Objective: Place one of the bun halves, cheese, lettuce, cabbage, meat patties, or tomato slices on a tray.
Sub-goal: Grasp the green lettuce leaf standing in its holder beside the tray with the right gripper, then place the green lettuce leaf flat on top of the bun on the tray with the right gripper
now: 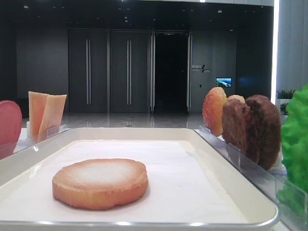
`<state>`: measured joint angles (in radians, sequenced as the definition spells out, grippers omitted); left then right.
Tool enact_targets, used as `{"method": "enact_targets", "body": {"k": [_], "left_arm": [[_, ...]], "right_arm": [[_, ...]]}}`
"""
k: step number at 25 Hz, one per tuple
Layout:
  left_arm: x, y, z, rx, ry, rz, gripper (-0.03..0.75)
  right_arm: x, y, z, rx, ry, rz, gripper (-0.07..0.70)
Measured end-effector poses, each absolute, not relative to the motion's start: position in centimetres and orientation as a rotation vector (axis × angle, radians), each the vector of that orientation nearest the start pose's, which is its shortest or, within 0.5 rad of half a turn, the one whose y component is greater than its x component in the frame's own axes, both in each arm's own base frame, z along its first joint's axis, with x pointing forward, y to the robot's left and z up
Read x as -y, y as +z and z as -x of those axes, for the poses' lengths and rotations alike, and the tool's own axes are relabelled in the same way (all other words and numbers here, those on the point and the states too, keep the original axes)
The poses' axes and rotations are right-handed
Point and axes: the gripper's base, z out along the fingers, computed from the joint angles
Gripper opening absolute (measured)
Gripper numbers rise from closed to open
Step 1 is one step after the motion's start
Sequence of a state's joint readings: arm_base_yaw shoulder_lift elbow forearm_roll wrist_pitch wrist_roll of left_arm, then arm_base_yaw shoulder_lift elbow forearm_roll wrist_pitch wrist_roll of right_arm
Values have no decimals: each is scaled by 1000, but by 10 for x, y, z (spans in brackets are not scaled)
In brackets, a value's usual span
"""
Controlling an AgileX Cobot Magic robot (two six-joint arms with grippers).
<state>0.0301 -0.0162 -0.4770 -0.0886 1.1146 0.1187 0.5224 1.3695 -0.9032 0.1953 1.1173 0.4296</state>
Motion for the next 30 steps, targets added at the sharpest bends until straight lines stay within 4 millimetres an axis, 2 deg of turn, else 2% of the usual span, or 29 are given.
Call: {"method": "enact_targets", "body": {"k": [6, 12, 19, 25, 30], "left_arm": [[7, 267, 7, -2099, -18, -100, 643], [7, 267, 7, -2099, -18, -100, 643], [7, 267, 7, -2099, -18, -100, 643], [7, 267, 7, -2099, -18, -100, 643], [7, 267, 7, -2099, -18, -100, 643]], "right_arm": [[-130, 263, -194, -3158, 303, 31, 55], [-133, 284, -197, -3095, 350, 28, 55], [-127, 313, -186, -2991, 442, 30, 55], [-131, 327, -174, -2941, 625, 40, 55], [-143, 336, -180, -2797, 824, 55, 55]]}}
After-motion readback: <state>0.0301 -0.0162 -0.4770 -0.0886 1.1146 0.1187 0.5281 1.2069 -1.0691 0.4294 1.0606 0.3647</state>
